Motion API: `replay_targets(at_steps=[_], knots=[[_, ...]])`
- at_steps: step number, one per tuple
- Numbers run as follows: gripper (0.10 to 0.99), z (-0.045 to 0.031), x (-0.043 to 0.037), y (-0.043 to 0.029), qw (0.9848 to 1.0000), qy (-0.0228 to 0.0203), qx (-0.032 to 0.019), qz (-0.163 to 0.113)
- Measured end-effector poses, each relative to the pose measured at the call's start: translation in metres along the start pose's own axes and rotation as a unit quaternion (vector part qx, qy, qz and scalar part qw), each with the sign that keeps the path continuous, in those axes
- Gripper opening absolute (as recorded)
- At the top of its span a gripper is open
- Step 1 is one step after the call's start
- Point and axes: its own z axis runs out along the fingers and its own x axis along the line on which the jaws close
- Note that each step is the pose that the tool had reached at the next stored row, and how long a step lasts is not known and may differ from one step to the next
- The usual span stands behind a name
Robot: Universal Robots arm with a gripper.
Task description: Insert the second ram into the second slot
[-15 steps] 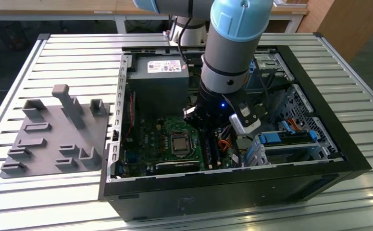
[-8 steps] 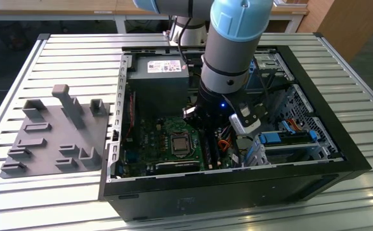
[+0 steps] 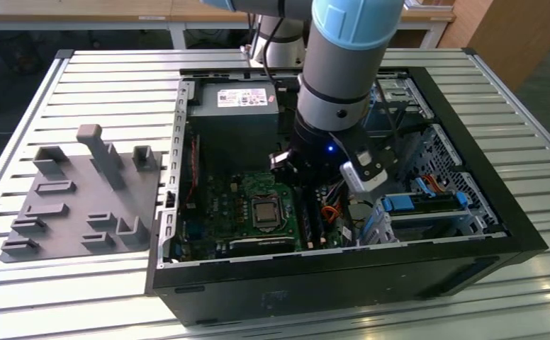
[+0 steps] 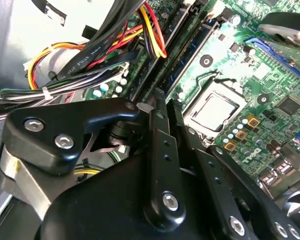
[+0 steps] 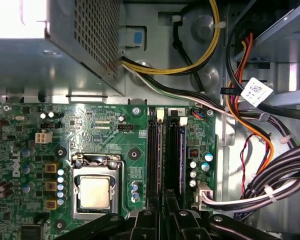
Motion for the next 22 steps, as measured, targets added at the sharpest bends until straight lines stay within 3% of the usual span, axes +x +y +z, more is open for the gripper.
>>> replay_targets(at_steps=[3,4,6,22], knots=[[0.188,-0.0009,0.0000,0.0000,1.0000,0.0000,-0.0001,0.000],[0.125,-0.0008,0.0000,0.0000,1.0000,0.0000,-0.0001,0.000],[0.106,-0.0008,0.0000,0.0000,1.0000,0.0001,0.0002,0.000],[0.106,0.0048,-0.0009,0.0000,1.0000,0.0000,0.0004,0.000]])
